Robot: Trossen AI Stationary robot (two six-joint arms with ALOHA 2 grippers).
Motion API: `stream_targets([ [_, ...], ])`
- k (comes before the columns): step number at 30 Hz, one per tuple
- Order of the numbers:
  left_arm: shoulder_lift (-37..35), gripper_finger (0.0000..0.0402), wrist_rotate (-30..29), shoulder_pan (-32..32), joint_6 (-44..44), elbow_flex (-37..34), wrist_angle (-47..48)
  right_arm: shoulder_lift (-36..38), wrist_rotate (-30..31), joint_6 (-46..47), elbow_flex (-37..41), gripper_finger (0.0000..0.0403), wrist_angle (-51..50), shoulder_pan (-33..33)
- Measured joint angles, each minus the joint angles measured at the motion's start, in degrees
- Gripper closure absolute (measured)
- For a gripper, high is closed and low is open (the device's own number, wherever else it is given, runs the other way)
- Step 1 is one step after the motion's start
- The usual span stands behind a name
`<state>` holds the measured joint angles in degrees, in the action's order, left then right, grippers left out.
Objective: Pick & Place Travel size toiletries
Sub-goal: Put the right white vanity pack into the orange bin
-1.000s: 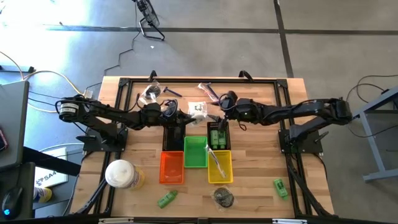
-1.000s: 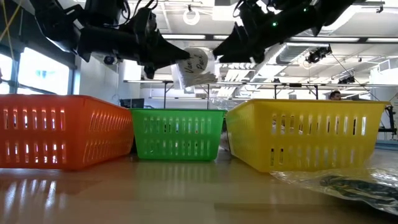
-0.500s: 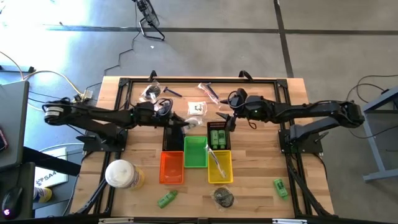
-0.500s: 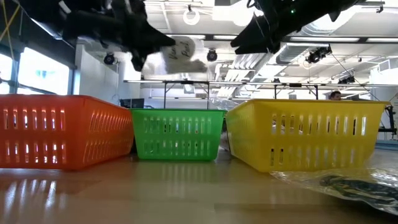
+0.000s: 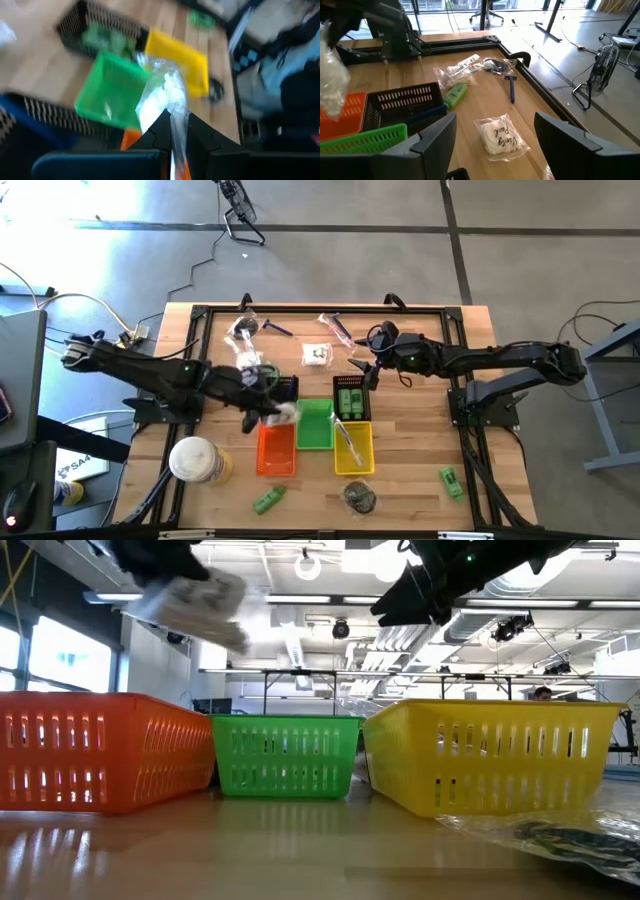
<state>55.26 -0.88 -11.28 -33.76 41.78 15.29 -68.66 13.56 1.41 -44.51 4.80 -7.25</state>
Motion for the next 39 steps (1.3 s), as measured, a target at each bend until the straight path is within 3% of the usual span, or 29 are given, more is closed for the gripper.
stream_targets([
  [3, 0.9, 0.0379, 0.0, -2.9, -2.0, 2.9, 9.6, 0.0, 0.0, 0.0, 0.0, 0.0143, 0.0, 0.0],
  [7, 2.0, 0.0379, -0.2, -5.3, -2.8, 4.7, 15.1, 0.0, 0.0, 0.0, 0.0, 0.0143, 0.4, 0.0],
  [25, 12.4, 0.0374, 7.7, -6.0, -5.5, 5.0, 9.6, 0.0, 0.0, 0.0, 0.0, 0.0143, -0.2, 0.0],
  [39, 15.8, 0.0362, 8.9, -6.0, -5.3, 4.9, 9.7, 0.0, 0.0, -0.9, 0.0, 0.0143, -0.2, 0.0],
])
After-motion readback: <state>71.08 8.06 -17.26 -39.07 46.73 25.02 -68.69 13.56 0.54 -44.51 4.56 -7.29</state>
